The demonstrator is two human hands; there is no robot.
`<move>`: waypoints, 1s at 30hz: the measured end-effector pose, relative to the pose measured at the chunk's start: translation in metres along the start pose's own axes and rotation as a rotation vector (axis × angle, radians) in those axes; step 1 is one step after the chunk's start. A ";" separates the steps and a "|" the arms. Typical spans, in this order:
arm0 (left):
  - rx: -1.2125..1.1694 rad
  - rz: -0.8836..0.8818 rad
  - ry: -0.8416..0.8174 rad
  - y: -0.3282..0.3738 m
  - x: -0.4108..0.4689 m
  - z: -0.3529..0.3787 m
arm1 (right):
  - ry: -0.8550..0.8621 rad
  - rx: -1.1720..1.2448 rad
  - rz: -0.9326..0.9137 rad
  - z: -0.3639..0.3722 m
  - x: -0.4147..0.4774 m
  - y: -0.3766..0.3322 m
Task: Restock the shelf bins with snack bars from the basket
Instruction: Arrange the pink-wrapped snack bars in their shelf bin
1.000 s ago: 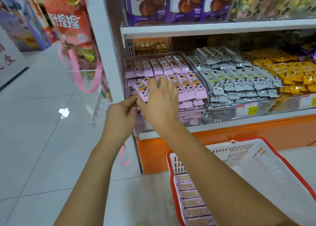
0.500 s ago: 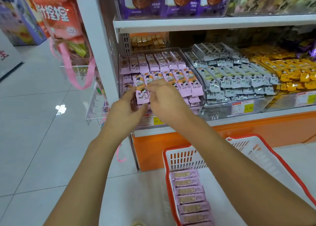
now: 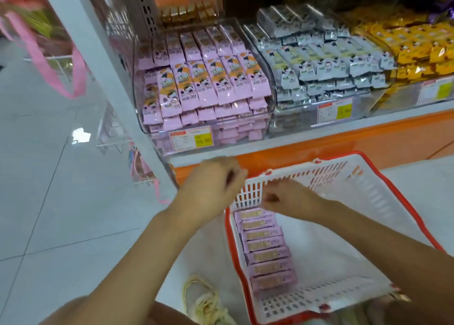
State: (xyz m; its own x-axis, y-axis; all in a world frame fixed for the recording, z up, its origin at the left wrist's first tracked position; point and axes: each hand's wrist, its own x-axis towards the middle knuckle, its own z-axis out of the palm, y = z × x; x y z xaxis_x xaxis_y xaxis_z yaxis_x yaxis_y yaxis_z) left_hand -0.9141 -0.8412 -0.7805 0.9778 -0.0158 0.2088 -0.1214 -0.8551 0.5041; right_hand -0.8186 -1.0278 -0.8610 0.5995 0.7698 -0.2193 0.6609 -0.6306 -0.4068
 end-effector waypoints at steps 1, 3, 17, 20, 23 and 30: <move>0.031 0.007 -0.139 -0.001 -0.001 0.014 | -0.107 -0.005 0.042 0.023 -0.003 0.015; 0.089 -0.007 -0.364 -0.006 -0.004 0.040 | -0.292 -0.012 0.127 0.070 -0.014 0.044; 0.294 -0.141 -0.849 -0.038 -0.015 0.112 | -0.378 -0.403 -0.258 0.227 -0.048 0.093; 0.283 -0.154 -0.847 -0.040 -0.012 0.115 | -0.277 -0.443 -0.303 0.233 -0.048 0.088; 0.274 -0.173 -0.864 -0.044 -0.013 0.116 | -0.238 -0.481 -0.269 0.242 -0.048 0.084; 0.282 -0.146 -0.934 -0.045 -0.012 0.109 | -0.231 -0.485 -0.132 0.217 -0.053 0.084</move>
State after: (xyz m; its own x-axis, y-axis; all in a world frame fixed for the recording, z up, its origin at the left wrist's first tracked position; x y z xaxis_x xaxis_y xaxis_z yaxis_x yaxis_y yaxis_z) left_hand -0.9023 -0.8590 -0.8967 0.7366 -0.1996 -0.6462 -0.0626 -0.9715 0.2287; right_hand -0.8930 -1.1003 -1.0755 0.4186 0.8129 -0.4049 0.8889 -0.4582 -0.0010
